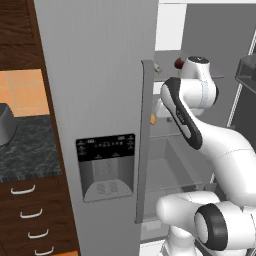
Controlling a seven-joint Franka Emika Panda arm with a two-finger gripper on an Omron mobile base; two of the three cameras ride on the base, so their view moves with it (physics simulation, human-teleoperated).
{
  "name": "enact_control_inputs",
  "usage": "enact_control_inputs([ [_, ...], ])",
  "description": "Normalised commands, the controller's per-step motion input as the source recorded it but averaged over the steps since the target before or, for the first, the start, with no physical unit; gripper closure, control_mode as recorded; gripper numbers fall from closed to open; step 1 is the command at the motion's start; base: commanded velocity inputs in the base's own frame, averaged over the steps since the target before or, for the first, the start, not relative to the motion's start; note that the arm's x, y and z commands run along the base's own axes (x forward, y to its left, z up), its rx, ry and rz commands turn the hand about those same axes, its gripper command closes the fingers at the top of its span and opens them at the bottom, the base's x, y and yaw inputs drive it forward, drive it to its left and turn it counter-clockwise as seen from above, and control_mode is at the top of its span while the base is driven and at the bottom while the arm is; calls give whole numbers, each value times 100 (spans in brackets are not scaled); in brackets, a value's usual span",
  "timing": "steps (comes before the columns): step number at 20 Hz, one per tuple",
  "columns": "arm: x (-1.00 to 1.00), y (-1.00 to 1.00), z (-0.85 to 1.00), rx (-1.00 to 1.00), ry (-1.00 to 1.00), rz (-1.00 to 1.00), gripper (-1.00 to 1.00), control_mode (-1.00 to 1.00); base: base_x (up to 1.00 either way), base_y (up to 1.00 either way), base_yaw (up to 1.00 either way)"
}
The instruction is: Place one potato and one fish in each tupperware on the nearby counter, to pack two identical lunches.
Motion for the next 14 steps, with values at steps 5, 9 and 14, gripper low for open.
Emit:
enact_control_inputs([
  [5, 0, -4, 0, 0, 0, 0, -100, -100, 0, 0, 0],
  [9, -7, -1, -12, 0, -8, 0, -100, -100, 0, 0, 0],
  [14, -1, 0, 0, -2, -27, 0, -100, -100, 0, 0, 0],
])
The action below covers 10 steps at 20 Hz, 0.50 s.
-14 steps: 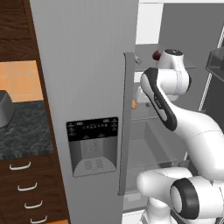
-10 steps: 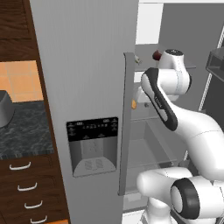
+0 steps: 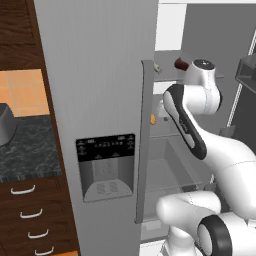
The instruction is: Place one potato and one fish in each tupperware on the nearby counter, to pack two identical lunches.
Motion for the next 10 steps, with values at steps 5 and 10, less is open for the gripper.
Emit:
enact_control_inputs([
  [5, -17, 0, 30, -1, -14, 0, -100, -100, 0, 0, 0],
  [10, -4, -5, 90, -1, -15, 0, -100, -100, 0, 0, 0],
])
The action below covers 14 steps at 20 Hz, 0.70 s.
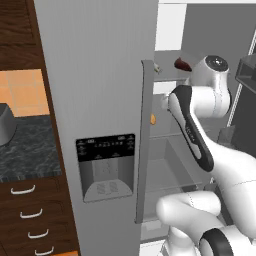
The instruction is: Place one potato and one fish in each tupperware on the nearby counter, to pack two identical lunches.
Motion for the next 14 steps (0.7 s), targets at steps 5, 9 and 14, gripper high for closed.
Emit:
enact_control_inputs([
  [5, -3, -36, 91, 0, -25, 0, -100, -100, 0, 0, 0],
  [9, 0, -52, 92, 0, -28, 0, -100, -100, 0, 0, 0],
  [14, 3, -48, 72, 0, -27, 0, -100, -100, 0, 0, 0],
])
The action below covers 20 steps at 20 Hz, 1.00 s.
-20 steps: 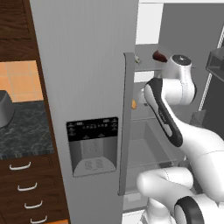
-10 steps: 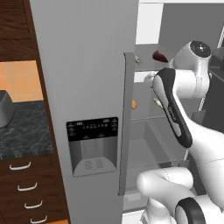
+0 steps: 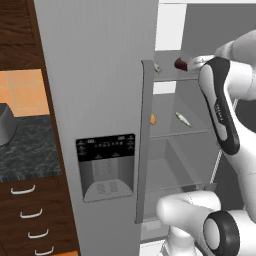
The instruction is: Place one potato and one fish in each tupperware on the nearby counter, to pack two identical lunches.
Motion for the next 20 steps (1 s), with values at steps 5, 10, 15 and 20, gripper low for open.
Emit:
enact_control_inputs([
  [5, 51, -7, 18, -4, -3, 0, -100, -100, 0, 0, 0],
  [10, 37, -3, -44, -6, 26, 1, -100, -100, 0, 0, 0],
  [15, 46, 0, -16, -15, 35, 0, -100, -100, 0, 0, 0],
  [20, 16, -3, 0, -3, 5, 0, -100, -100, 0, 0, 0],
])
